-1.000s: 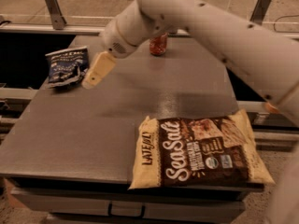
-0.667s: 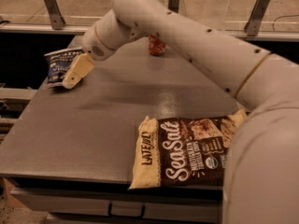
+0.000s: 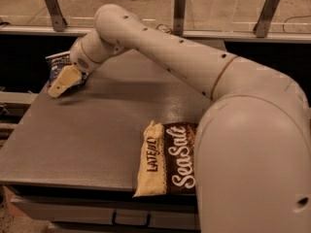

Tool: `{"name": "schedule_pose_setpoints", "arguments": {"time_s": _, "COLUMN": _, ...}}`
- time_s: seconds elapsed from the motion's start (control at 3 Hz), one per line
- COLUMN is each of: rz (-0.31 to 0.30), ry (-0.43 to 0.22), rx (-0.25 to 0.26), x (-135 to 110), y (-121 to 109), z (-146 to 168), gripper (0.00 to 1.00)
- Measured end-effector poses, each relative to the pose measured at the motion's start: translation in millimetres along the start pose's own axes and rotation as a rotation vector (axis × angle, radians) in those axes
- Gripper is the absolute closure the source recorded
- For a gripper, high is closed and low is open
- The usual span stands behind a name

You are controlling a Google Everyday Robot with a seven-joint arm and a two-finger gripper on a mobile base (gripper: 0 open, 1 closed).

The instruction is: Move blue chip bag near coke can

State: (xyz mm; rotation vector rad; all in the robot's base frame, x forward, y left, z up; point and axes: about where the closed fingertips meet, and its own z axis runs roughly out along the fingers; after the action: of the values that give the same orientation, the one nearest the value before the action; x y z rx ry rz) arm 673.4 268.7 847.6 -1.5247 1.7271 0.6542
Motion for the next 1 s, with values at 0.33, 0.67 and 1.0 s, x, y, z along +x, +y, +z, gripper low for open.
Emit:
{"name": "schedule_pose_setpoints", "arguments": {"time_s": 0.33, "rz": 0.056, "ry": 0.022, "rx": 0.036, "x": 15.4, "y": -7.2, "z": 10.6, "gripper": 0.16}}
{"name": "schedule_pose_setpoints", "arguments": {"time_s": 0.67, "rz": 0.068, "ry": 0.028, "rx": 0.051, "x": 18.7, "y": -9.8, "z": 10.7, "gripper": 0.39}}
{"name": "schedule_pose_setpoints", "arguments": {"time_s": 1.0, "rz": 0.068, "ry": 0.028, "rx": 0.051, "x": 16.7, "y": -10.1, "z": 9.2, "gripper": 0.62}}
